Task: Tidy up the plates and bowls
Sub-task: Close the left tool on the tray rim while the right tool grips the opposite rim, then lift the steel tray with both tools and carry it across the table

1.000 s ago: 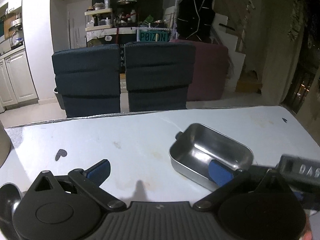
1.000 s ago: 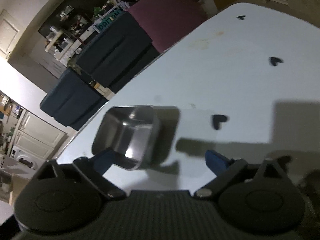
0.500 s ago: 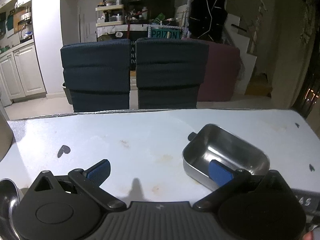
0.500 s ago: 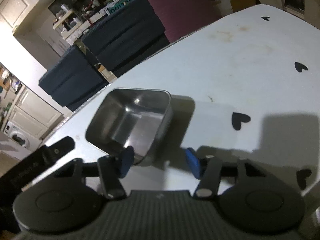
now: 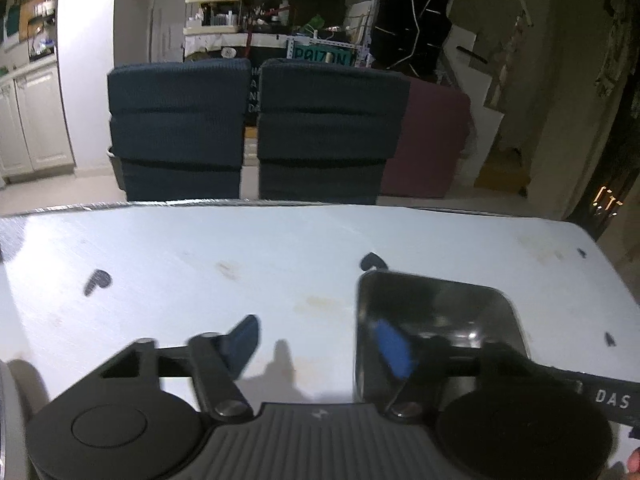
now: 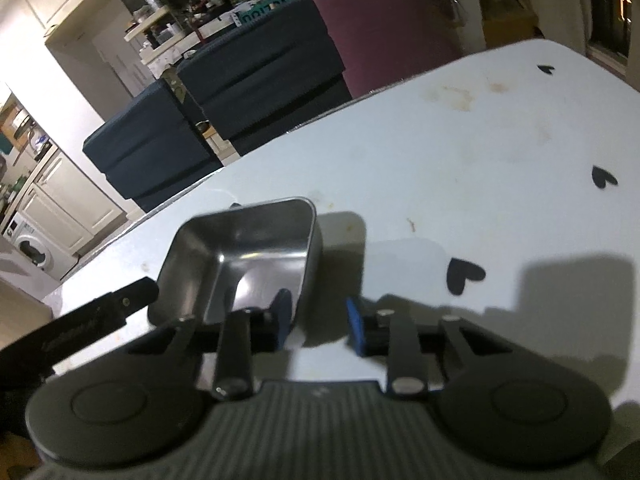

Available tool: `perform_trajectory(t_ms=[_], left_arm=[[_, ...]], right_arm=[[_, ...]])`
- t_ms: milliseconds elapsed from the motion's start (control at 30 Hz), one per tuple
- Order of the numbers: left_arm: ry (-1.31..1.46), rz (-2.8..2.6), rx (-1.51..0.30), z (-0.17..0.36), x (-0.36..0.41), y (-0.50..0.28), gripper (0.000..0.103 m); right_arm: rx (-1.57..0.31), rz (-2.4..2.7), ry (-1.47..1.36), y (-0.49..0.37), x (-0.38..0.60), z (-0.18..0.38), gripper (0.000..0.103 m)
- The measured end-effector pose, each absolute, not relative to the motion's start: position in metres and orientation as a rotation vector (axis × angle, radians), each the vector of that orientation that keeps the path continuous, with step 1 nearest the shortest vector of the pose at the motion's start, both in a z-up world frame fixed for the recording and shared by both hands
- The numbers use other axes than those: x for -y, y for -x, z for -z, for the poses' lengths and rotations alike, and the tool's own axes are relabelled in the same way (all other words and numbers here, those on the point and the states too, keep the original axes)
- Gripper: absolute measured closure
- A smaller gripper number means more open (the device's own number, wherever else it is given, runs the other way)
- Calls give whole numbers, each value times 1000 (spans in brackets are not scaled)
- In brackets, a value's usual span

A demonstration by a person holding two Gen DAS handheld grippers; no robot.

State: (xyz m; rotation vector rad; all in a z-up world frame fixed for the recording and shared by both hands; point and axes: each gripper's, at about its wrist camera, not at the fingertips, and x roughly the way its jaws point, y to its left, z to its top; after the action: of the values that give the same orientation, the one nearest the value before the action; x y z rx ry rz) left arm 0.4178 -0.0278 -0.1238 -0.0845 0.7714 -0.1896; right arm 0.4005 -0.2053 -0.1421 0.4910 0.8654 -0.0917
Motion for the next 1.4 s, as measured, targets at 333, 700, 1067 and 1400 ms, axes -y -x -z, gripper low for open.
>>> perform_trajectory(t_ms=[333, 700, 1067, 1400], left_arm=[[106, 254, -858, 129, 40, -419, 81], [80, 256, -892, 134, 46, -420, 98], [24, 270, -825, 100, 49, -395, 98], [7, 303, -738, 53, 57, -340, 97]], right_arm=[[-831, 52, -424, -405, 205, 140, 93], [-793, 3, -361, -418, 202, 136, 94], [-791, -43, -400, -406, 211, 115, 97], [-729, -117, -459, -361, 233, 72, 97]])
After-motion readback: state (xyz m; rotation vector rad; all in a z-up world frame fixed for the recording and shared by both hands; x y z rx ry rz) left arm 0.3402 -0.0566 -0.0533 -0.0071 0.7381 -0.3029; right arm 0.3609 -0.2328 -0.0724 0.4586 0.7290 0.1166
